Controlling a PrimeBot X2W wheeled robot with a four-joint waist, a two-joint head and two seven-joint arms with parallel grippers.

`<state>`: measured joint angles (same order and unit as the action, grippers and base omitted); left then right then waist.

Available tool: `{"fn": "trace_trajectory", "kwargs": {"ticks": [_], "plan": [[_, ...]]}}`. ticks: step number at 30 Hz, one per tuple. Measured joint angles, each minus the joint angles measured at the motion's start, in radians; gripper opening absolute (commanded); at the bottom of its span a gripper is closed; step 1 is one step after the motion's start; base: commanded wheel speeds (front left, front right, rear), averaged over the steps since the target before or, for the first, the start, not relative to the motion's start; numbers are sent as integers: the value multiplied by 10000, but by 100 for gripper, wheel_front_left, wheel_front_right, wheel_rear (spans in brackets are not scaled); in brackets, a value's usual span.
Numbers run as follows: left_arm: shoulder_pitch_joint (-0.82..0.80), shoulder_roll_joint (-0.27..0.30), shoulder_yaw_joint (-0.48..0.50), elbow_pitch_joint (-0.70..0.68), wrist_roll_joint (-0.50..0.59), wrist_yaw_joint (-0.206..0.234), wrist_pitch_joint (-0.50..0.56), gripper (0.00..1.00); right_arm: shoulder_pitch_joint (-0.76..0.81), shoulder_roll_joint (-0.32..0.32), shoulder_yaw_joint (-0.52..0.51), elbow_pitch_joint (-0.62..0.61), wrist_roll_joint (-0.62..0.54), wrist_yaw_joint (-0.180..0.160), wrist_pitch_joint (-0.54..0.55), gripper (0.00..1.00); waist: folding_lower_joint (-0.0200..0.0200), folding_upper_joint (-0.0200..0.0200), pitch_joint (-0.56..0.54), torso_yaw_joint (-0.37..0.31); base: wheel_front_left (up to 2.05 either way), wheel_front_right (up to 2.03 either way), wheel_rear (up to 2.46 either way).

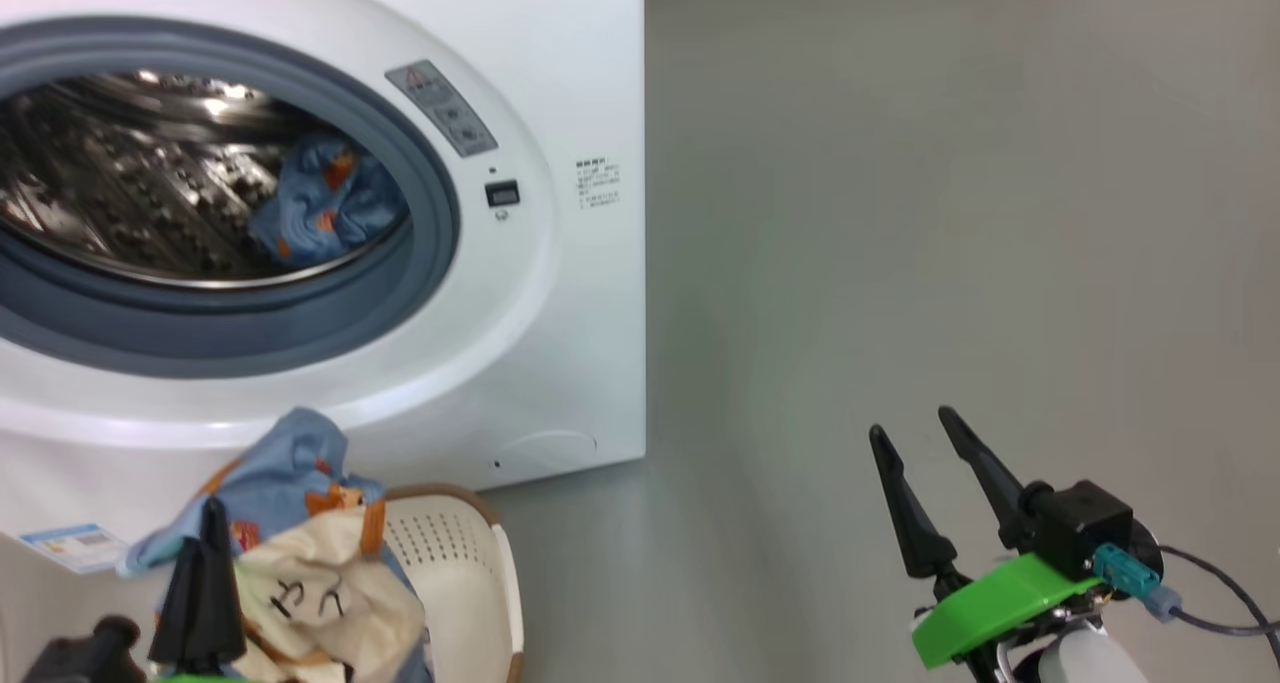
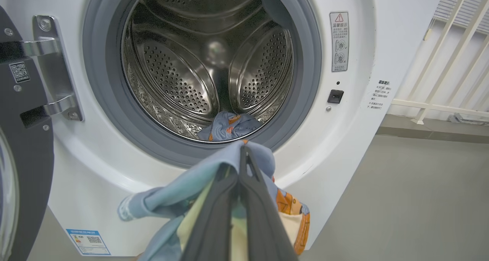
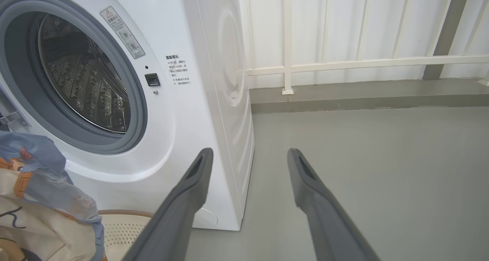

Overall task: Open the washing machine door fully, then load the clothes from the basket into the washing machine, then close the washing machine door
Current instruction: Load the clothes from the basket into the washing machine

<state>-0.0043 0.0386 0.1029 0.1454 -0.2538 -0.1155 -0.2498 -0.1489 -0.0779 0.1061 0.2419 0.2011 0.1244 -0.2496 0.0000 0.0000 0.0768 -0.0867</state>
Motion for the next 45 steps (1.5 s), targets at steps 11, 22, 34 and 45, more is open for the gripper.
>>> {"fn": "trace_trajectory", "kwargs": {"ticks": [11,22,34,45], "plan": [[1046,-6,-113,-913,408,165,0,0,330,8,-115,-73,0,0,0,100,0,0,-759,88,0,0,0],[1443,-4,-464,-1066,247,334,0,0,673,59,-188,-188,0,0,0,100,0,1,-849,136,0,0,0],[1084,-4,-575,-800,173,334,0,0,672,100,-211,-244,0,0,0,100,0,1,-501,137,0,0,0],[-1411,-25,-276,-378,336,320,-15,0,538,140,-219,-382,-2,0,0,100,0,0,404,117,0,0,0]]}}
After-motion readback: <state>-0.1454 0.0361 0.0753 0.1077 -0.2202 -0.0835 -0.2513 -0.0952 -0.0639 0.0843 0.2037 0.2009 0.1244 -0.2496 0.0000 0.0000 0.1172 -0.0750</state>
